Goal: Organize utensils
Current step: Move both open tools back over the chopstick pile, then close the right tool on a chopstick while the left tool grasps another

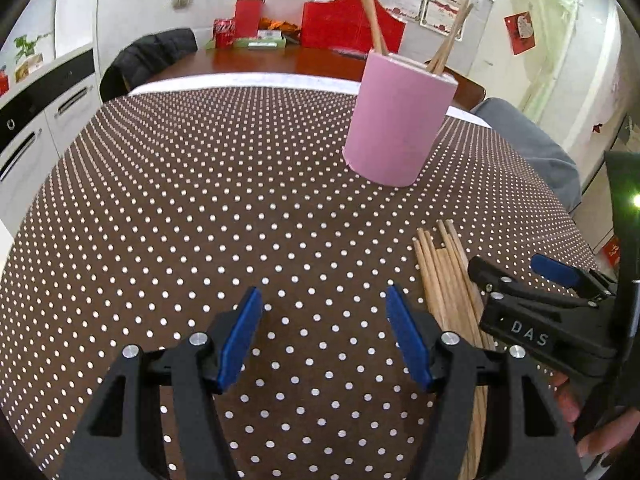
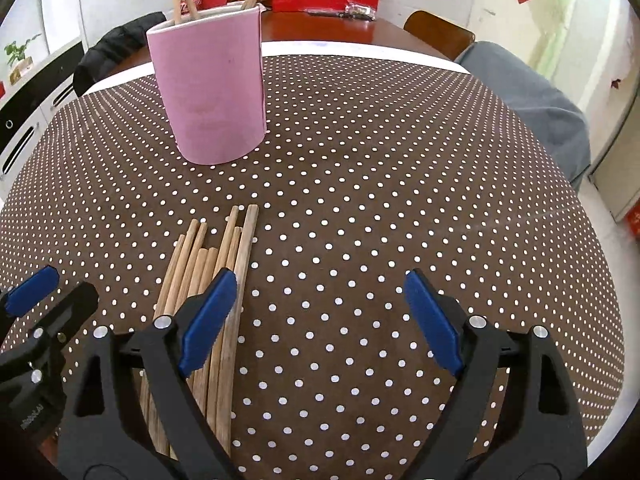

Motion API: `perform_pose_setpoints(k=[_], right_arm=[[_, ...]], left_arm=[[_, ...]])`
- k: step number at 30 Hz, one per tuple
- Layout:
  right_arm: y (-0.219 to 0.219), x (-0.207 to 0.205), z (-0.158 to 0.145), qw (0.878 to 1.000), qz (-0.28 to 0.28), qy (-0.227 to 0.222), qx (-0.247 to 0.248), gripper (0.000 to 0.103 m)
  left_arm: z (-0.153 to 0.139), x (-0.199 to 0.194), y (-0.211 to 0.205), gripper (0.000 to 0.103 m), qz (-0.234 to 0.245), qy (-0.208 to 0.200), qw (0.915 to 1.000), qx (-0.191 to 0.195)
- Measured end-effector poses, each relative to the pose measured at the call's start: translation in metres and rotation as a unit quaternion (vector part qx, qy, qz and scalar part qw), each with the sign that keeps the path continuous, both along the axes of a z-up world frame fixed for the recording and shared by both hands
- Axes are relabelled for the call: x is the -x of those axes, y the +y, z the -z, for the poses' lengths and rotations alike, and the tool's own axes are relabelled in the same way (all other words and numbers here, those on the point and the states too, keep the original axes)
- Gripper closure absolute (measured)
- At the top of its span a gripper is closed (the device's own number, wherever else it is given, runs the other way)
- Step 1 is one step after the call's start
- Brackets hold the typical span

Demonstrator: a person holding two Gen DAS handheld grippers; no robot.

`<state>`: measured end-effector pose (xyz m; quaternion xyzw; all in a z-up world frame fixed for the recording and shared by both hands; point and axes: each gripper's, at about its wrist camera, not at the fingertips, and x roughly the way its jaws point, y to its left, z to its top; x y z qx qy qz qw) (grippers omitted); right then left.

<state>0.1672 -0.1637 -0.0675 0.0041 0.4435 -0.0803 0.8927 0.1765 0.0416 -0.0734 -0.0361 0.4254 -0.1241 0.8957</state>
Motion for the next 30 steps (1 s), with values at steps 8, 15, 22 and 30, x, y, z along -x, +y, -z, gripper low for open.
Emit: perform_pose_setpoints(k=[8, 15, 22, 30], right_arm=[[0.014, 0.015, 0.007, 1.0, -0.019, 0.018, 0.001, 0.018], [0.002, 0.023, 0.008, 0.998, -0.053, -0.008, -0.021, 0.06], [-0.023, 0.032, 0.003, 0.995, -0.064, -0.022, -0.078, 0.095], [-0.048, 0.024, 0.003, 0.986, -0.107, -0.021, -0.127, 0.097]], left_arm=[[0.001, -0.001, 0.009, 0.039, -0.022, 0.003, 0.9997, 0.01], [-0.001, -0.003, 0.003, 0.039, -0.009, -0.001, 1.0, 0.004], [0.0, -0.001, -0.022, 0.039, 0.059, 0.01, 0.9981, 0.015], [0.0, -0.001, -0.048, 0.038, 0.056, 0.01, 0.9967, -0.058]])
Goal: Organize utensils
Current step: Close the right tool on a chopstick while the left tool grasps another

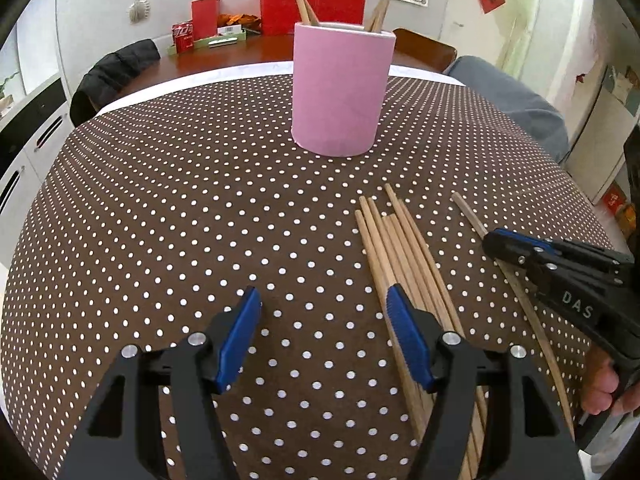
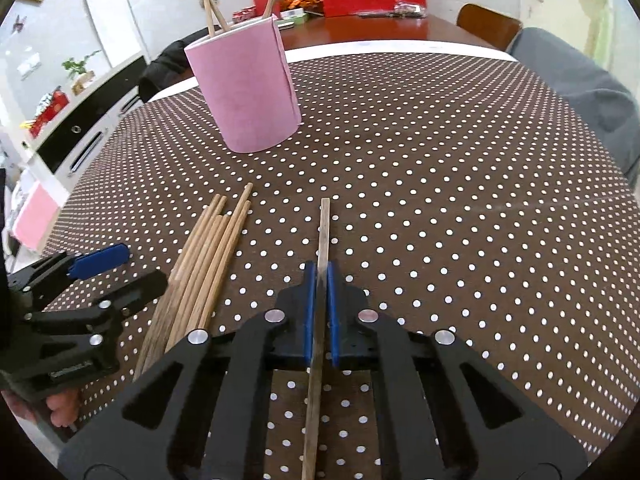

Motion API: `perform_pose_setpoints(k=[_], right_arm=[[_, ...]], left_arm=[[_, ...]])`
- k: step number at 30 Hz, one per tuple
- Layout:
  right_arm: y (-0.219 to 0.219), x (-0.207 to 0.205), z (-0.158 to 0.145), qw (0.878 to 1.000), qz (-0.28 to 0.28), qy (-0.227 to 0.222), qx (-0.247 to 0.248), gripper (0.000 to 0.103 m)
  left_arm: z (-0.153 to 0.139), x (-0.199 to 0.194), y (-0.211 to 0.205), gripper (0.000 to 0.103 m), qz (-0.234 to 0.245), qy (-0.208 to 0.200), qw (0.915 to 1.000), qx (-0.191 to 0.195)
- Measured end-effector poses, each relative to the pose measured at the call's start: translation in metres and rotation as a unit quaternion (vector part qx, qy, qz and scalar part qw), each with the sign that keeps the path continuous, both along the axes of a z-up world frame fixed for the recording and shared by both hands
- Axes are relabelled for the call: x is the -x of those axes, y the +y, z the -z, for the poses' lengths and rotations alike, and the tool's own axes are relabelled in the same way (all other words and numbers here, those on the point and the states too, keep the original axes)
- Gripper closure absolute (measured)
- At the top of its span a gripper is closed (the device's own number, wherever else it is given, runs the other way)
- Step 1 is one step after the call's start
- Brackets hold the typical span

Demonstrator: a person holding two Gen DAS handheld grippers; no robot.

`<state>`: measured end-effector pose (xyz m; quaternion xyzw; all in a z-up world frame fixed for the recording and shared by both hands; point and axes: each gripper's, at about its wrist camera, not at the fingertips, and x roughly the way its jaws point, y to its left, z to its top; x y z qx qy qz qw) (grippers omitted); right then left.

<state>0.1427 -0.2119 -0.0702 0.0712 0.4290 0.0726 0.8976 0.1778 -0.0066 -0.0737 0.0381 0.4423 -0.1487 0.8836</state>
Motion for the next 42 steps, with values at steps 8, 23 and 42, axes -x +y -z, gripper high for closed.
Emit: perform_pose_setpoints(k=[8, 23, 42], right_arm=[[-0.021, 0.0, 0.003, 0.997, 0.001, 0.005, -0.076, 0.097], [-0.034, 0.012, 0.005, 0.992, 0.001, 0.008, -0.129, 0.097], [-0.035, 0.013, 0.004, 0.992, -0.001, 0.009, -0.123, 0.097]], left_arm=[[-0.004, -0.01, -0.015, 0.035, -0.022, 0.027, 0.9992, -0.021], [-0.009, -0.051, -0.037, 0.026, -0.08, 0.1, 0.9904, -0.052], [-0.009, -0.021, -0.032, 0.026, -0.092, 0.169, 0.9788, -0.07]])
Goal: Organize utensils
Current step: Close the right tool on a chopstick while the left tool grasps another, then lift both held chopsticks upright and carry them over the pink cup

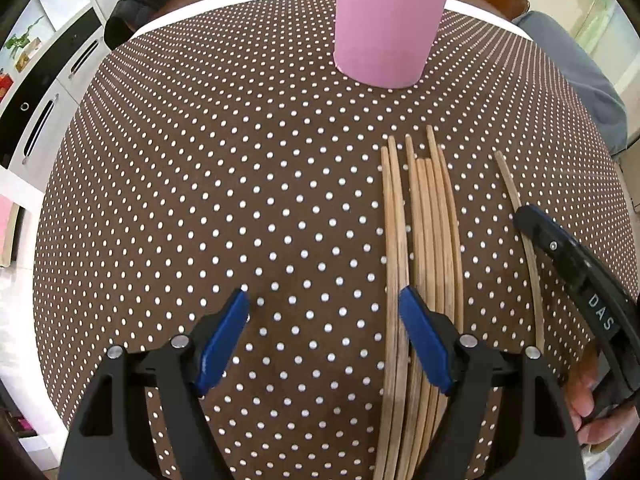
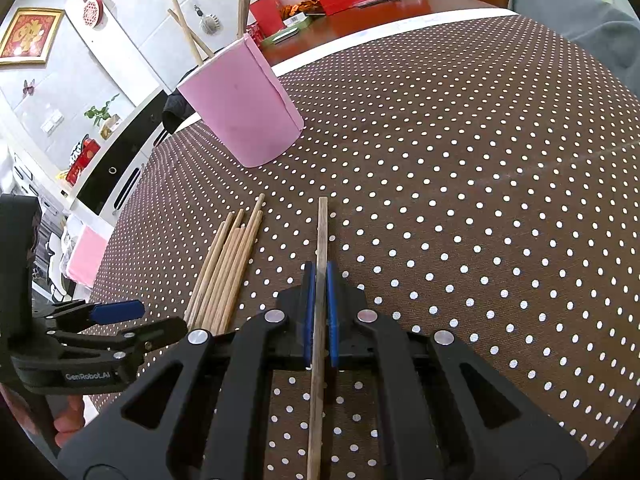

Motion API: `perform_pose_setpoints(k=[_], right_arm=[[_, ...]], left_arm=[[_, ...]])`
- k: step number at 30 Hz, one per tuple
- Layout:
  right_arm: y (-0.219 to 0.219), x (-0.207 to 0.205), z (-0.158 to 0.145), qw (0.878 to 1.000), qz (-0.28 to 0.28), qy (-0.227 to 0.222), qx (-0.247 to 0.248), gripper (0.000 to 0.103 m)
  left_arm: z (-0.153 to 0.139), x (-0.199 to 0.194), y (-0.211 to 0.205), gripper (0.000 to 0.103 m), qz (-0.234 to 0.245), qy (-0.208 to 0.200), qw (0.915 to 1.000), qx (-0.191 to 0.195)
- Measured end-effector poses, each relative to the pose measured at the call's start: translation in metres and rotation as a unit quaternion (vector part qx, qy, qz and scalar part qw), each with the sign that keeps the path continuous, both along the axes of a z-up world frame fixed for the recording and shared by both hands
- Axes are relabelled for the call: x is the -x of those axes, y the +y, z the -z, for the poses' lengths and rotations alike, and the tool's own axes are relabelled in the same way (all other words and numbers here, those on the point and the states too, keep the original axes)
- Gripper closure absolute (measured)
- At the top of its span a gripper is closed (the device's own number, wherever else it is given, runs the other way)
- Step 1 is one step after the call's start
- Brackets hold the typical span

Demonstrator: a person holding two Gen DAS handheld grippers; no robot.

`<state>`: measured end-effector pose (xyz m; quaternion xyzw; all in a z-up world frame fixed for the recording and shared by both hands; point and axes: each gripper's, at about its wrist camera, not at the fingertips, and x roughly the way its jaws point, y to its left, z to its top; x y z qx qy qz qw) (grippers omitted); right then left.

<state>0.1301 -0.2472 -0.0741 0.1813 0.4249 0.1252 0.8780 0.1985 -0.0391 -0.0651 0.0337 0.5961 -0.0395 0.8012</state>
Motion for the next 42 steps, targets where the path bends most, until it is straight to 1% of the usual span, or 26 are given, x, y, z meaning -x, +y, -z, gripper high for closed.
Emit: perform_pose_setpoints(k=[3, 6, 10, 13, 14, 16, 17, 18, 19, 20, 22, 23, 25, 26, 27, 30, 32, 33, 34, 35, 36, 37, 38, 39, 41, 42], right_arm=[[0.0, 0.0, 0.0, 1.0, 0.0, 0.0, 0.0, 0.097], [0.0, 0.0, 0.0, 1.0, 0.0, 0.0, 0.002, 0.097], [0.006, 0.003, -0.001, 1.0, 0.0, -0.002, 0.022, 0.097], [0.011, 0.003, -0.001, 1.0, 0.0, -0.002, 0.029, 0.097], [0.013, 0.003, -0.001, 1.0, 0.0, -0.002, 0.031, 0.097], [0.017, 0.005, -0.001, 0.999, -0.002, -0.004, 0.046, 0.097], [0.02, 0.005, -0.002, 0.998, -0.004, -0.004, 0.055, 0.096], [0.022, 0.006, -0.003, 0.998, -0.005, -0.005, 0.061, 0.095], [0.023, 0.007, -0.002, 0.998, -0.007, -0.003, 0.063, 0.095], [0.022, 0.008, -0.002, 0.998, -0.009, 0.001, 0.061, 0.095], [0.02, 0.011, -0.003, 0.998, -0.006, 0.01, 0.069, 0.094], [0.018, 0.011, -0.005, 0.997, -0.003, 0.013, 0.077, 0.09], [0.017, 0.014, -0.009, 0.995, 0.0, 0.016, 0.098, 0.063], [0.017, 0.016, -0.011, 0.994, 0.004, 0.016, 0.11, 0.033], [0.017, 0.019, -0.014, 0.992, 0.01, 0.01, 0.129, 0.031], [0.024, 0.028, -0.017, 0.983, 0.007, 0.0, 0.184, 0.031], [0.028, 0.029, -0.01, 0.98, -0.001, 0.023, 0.198, 0.031], [0.032, 0.028, -0.005, 0.978, -0.01, 0.036, 0.206, 0.032], [0.041, 0.034, -0.004, 0.971, -0.022, 0.016, 0.237, 0.034], [0.047, 0.039, -0.004, 0.97, -0.042, -0.003, 0.24, 0.054], [0.048, 0.041, -0.004, 0.972, -0.055, -0.007, 0.227, 0.068], [0.047, 0.042, -0.004, 0.973, -0.049, -0.01, 0.225, 0.072], [0.047, 0.041, -0.004, 0.973, -0.041, -0.011, 0.228, 0.085], [0.045, 0.041, -0.005, 0.973, -0.036, -0.01, 0.226, 0.095], [0.038, 0.037, -0.005, 0.98, -0.024, -0.006, 0.197, 0.097], [0.036, 0.035, -0.005, 0.982, -0.02, -0.004, 0.186, 0.097]], left_arm=[[-0.001, 0.0, -0.003, 0.026, 0.006, 0.006, 0.9999, -0.007], [-0.004, -0.004, -0.004, 0.026, 0.013, 0.013, 0.9995, -0.027], [0.001, -0.013, -0.013, 0.026, 0.03, 0.044, 0.9981, -0.03], [0.0, -0.02, -0.022, 0.024, 0.034, 0.032, 0.9975, -0.052], [0.0, -0.021, -0.024, 0.024, 0.039, 0.026, 0.9976, -0.051], [0.0, -0.023, -0.023, 0.026, 0.037, 0.016, 0.9985, -0.036], [-0.002, -0.021, -0.023, 0.041, 0.047, 0.008, 0.9988, -0.012], [-0.001, -0.021, -0.019, 0.049, 0.055, 0.003, 0.9985, -0.004], [-0.004, -0.016, -0.021, 0.077, 0.071, -0.012, 0.9974, -0.007], [-0.004, -0.014, -0.02, 0.095, 0.078, -0.016, 0.9968, -0.008], [-0.004, -0.009, -0.017, 0.097, 0.087, -0.035, 0.9956, 0.0], [-0.005, -0.007, -0.015, 0.097, 0.086, -0.042, 0.9954, 0.009], [-0.004, -0.004, -0.009, 0.097, 0.082, -0.052, 0.995, 0.023], [-0.004, -0.003, -0.006, 0.097, 0.078, -0.058, 0.9947, 0.034], [-0.003, 0.002, 0.002, 0.097, 0.075, -0.061, 0.9944, 0.042], [0.001, 0.006, 0.019, 0.097, 0.06, -0.075, 0.9928, 0.072], [0.002, 0.006, 0.027, 0.097, 0.048, -0.085, 0.9911, 0.091], [0.001, 0.011, 0.048, 0.097, 0.043, -0.09, 0.9899, 0.101], [0.002, 0.015, 0.058, 0.097, 0.04, -0.094, 0.9887, 0.109], [0.004, 0.017, 0.063, 0.097, 0.034, -0.101, 0.9871, 0.119], [0.004, 0.019, 0.067, 0.097, 0.029, -0.107, 0.9858, 0.126], [0.005, 0.021, 0.071, 0.097, 0.026, -0.115, 0.9841, 0.133], [0.006, 0.023, 0.074, 0.097, 0.023, -0.123, 0.9827, 0.137], [0.007, 0.025, 0.077, 0.097, 0.023, -0.128, 0.9816, 0.14], [0.007, 0.028, 0.084, 0.097, 0.023, -0.137, 0.9775, 0.159], [0.004, 0.034, 0.077, 0.097, 0.02, -0.14, 0.9762, 0.164]])
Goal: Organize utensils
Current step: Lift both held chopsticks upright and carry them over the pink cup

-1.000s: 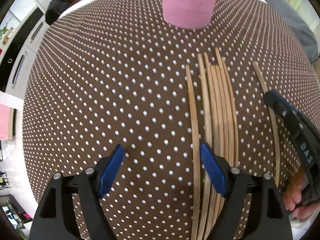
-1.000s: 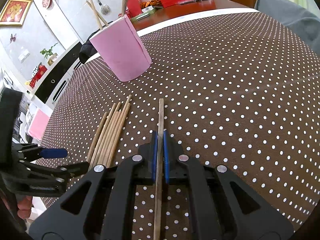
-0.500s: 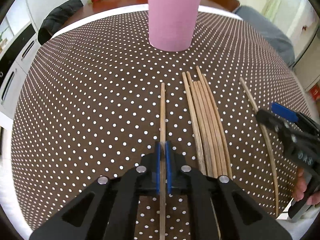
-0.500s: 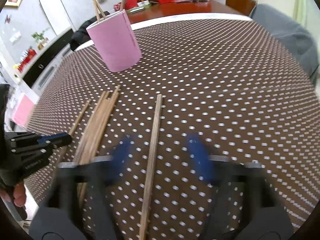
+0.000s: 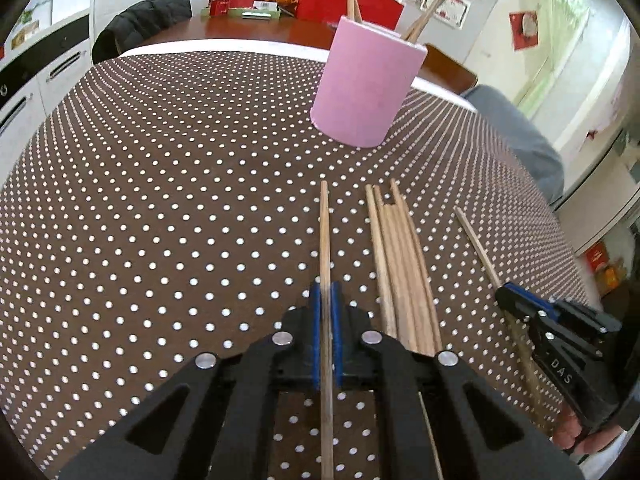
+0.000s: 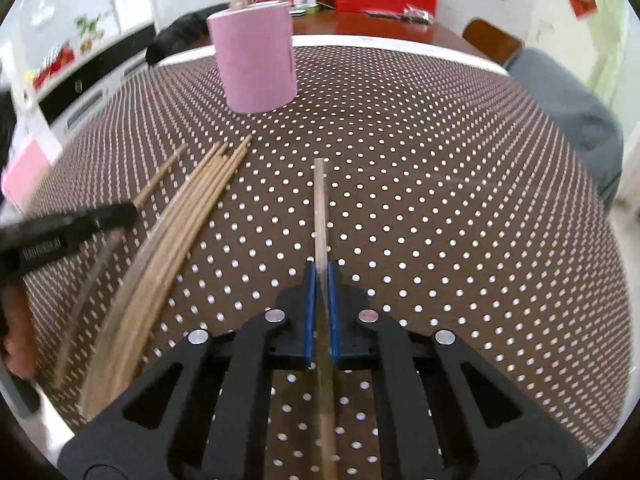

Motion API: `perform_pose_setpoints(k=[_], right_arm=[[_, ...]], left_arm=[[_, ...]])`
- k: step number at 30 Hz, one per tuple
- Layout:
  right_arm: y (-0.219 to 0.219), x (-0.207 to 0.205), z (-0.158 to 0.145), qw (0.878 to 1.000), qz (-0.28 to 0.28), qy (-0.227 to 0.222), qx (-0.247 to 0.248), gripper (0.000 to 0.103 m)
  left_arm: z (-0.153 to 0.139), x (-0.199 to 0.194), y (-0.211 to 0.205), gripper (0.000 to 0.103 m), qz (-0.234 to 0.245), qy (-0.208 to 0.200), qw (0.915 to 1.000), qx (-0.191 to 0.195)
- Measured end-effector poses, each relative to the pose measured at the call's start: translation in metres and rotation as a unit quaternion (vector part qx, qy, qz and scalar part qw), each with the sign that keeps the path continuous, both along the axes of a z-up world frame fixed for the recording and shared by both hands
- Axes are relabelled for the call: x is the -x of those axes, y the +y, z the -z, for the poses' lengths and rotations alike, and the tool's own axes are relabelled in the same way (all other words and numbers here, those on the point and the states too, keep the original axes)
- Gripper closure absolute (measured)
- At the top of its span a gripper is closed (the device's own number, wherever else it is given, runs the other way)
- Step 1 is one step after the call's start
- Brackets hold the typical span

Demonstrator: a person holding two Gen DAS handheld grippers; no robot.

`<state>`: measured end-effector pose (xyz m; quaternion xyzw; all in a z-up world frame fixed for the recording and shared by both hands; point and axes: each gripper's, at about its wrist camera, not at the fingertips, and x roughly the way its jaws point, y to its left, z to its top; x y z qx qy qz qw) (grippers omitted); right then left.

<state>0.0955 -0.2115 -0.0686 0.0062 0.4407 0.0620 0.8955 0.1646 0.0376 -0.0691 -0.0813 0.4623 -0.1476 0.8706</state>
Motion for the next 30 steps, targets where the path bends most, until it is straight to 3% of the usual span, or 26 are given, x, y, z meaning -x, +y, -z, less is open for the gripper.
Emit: perform_pose_setpoints(k=[3, 10, 14, 18, 20, 30], right_arm=[[-0.009, -0.008, -0.006, 0.999, 0.003, -0.001, -0.044, 0.097], [-0.009, -0.014, -0.055, 0.994, 0.002, -0.084, -0.071, 0.097], [-0.014, -0.012, -0.082, 0.988, -0.007, -0.126, -0.092, 0.097], [-0.017, -0.013, -0.107, 0.98, -0.012, -0.169, -0.102, 0.097], [-0.013, -0.012, -0.121, 0.977, -0.016, -0.191, -0.098, 0.097], [-0.002, -0.023, -0.168, 0.946, -0.028, -0.303, -0.107, 0.097]], left_arm=[[-0.006, 0.003, 0.007, 0.097, -0.005, -0.02, 0.9997, 0.01], [-0.068, 0.022, 0.001, 0.097, -0.008, -0.112, 0.9933, 0.026], [-0.1, 0.032, -0.001, 0.097, -0.001, -0.172, 0.9849, 0.024], [-0.117, 0.035, -0.007, 0.097, -0.003, -0.202, 0.9788, 0.034], [-0.129, 0.039, -0.01, 0.097, -0.001, -0.232, 0.9718, 0.042], [-0.167, 0.015, -0.044, 0.097, -0.058, -0.302, 0.9511, 0.03]])
